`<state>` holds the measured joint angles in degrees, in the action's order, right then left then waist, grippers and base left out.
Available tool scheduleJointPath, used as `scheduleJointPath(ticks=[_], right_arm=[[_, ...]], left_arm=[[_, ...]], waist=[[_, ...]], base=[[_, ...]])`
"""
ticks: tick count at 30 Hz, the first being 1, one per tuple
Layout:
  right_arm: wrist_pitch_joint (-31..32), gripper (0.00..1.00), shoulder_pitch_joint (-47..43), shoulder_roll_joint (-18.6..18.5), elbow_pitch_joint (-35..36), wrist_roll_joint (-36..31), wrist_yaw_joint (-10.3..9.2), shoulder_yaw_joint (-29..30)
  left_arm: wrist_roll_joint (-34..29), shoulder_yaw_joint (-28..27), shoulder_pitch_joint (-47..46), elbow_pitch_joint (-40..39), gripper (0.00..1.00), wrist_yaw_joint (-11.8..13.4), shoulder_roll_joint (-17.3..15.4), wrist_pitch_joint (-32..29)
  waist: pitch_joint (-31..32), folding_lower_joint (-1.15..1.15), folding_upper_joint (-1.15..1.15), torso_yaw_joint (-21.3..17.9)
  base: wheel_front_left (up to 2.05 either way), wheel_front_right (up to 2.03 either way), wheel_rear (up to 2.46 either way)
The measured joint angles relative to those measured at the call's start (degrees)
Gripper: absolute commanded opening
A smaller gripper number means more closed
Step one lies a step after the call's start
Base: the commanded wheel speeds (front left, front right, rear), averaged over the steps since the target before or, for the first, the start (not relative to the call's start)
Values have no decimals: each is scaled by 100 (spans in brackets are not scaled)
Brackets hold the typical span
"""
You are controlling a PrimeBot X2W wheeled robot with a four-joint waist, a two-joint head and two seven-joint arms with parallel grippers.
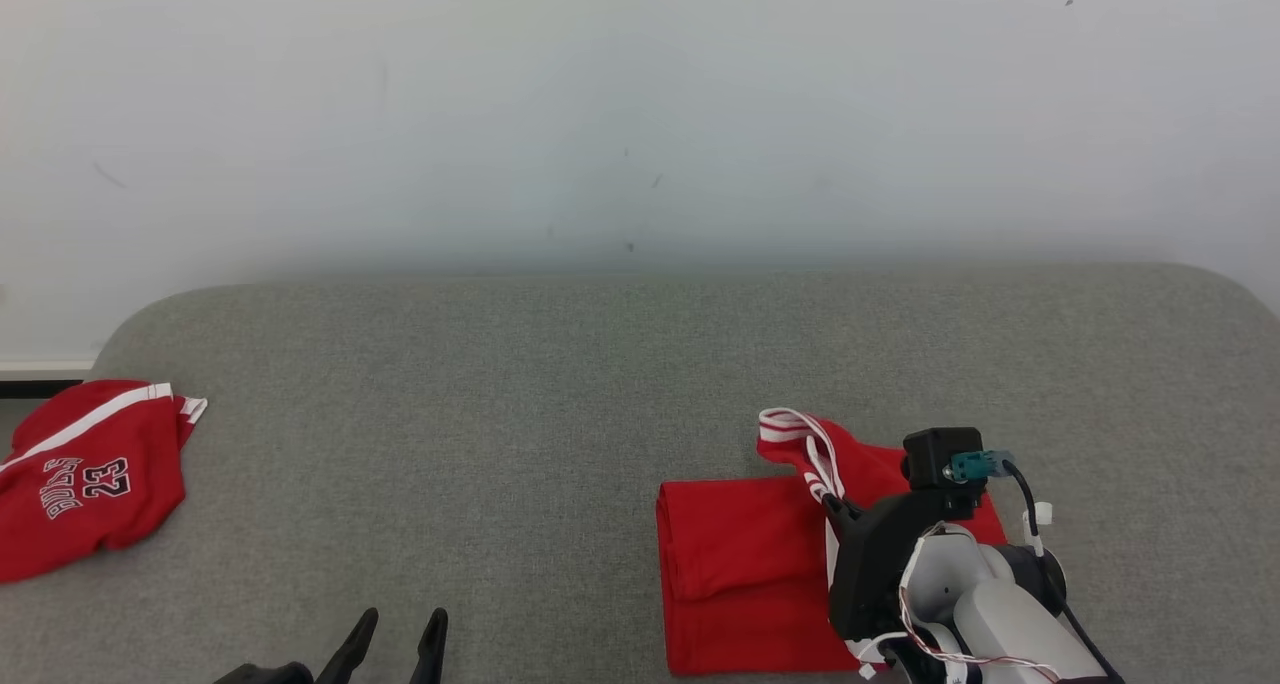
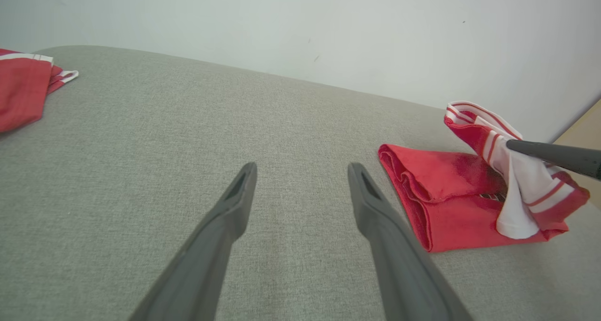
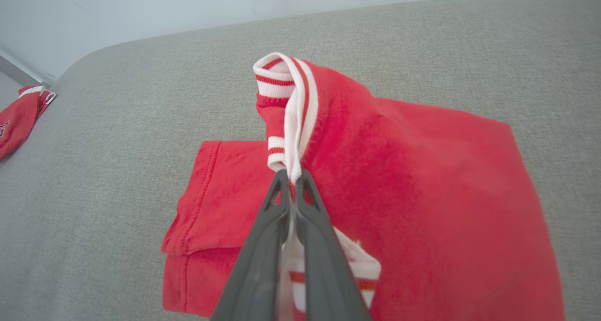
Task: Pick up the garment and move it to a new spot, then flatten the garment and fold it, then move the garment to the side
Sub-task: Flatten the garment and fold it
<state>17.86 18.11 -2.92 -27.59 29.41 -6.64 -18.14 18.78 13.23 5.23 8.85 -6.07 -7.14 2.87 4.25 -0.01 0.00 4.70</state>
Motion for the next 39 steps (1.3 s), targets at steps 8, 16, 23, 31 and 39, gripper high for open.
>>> scheduleJointPath(ticks=[8,16,23,31,39], right_arm=[[240,0,224,-5,-26,-94,-43,-370],[341,0,381,-59,46,194,-49,-1029],[253,0,495,-45,107,616,-49,-1569],[-27,1,592,-47,-256,756,-49,-1432],[-397,100,602,-48,-283,1228,-49,-1590]], left_arm=[[0,4,-110,14,100,-1,-18,-32],[0,7,-119,48,100,-1,-16,-32],[0,16,-233,103,100,-2,-14,-32],[8,11,-235,121,100,-3,-27,-31],[18,10,-235,134,100,-4,-33,-31]], waist=[[-76,0,0,146],[-126,1,0,228],[-141,1,0,308],[-144,1,0,353],[-151,1,0,331]], base=[[0,0,0],[0,0,0],[0,0,0],[0,0,0],[0,0,0]])
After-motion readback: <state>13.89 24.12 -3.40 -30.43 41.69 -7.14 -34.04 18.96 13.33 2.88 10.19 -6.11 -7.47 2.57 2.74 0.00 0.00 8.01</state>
